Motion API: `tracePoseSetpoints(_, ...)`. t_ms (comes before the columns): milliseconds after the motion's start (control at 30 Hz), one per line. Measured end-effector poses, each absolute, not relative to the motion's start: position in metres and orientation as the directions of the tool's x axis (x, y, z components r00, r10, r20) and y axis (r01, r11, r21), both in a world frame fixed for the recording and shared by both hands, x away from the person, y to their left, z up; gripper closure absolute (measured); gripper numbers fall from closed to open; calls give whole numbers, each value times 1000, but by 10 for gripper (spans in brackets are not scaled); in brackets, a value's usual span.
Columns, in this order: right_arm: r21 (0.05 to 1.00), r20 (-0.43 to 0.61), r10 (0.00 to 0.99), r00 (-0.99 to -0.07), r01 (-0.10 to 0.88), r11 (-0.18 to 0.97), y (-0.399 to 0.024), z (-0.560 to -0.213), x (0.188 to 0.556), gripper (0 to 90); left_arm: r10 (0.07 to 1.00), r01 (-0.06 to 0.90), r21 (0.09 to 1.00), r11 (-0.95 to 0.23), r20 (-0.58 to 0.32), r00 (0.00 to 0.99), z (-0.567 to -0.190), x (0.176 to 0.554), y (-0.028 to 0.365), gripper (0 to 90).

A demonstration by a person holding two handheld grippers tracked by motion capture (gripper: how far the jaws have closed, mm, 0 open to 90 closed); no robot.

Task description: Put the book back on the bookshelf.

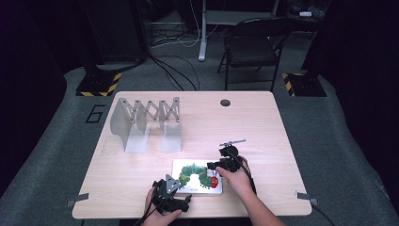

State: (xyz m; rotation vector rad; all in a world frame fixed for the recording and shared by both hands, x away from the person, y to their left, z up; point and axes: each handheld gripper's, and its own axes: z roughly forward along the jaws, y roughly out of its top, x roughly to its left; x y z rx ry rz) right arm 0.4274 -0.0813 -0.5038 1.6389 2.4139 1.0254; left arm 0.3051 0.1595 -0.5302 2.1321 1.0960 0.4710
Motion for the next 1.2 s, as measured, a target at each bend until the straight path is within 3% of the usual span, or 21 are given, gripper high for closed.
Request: tracePoseSetpoints(1200,553,244,853,-462,789,269,-77,-499,425,374,816,557,721,-412,19,578,-531,305,160,35)
